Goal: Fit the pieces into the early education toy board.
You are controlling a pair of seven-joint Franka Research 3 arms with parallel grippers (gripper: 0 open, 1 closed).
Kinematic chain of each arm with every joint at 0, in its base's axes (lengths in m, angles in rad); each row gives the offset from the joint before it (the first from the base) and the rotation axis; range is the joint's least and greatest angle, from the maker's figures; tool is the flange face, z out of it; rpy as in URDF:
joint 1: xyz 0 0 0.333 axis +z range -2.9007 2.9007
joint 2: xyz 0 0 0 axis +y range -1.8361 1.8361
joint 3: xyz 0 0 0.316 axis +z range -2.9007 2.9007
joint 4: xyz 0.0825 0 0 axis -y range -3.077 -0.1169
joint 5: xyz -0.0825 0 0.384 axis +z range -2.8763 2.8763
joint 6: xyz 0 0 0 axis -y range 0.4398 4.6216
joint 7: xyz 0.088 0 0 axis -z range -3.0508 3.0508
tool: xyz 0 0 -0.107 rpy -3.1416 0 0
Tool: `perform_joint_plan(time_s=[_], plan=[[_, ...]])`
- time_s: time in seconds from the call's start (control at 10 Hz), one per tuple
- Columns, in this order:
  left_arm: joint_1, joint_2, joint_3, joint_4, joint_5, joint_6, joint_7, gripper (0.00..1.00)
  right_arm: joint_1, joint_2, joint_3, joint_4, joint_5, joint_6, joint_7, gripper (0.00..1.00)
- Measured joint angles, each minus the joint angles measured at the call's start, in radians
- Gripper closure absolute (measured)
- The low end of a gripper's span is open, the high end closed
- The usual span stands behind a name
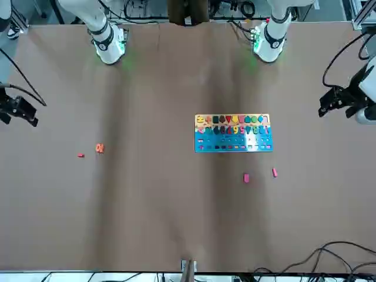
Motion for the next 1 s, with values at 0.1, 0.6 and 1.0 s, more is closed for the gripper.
perform_joint_plan(time_s=[0.1, 0.6, 1.0], plan=[[0.0, 0.0, 0.0, 0.0, 0.0, 0.002, 0.0, 0.0, 0.0, 0.0, 0.0, 0.0, 0.0, -0.002, 0.0, 0.01], [0.022, 0.002, 0.002, -0.027, 0.002, -0.031, 0.005, 0.19, 0.0, 0.0, 0.0, 0.0, 0.0, -0.017, 0.0, 0.01], [0.126, -0.089, 0.001, -0.36, 0.004, 0.162, 0.124, 0.81, 0.0, 0.0, 0.0, 0.001, 0.0, -0.019, -0.078, 0.01]])
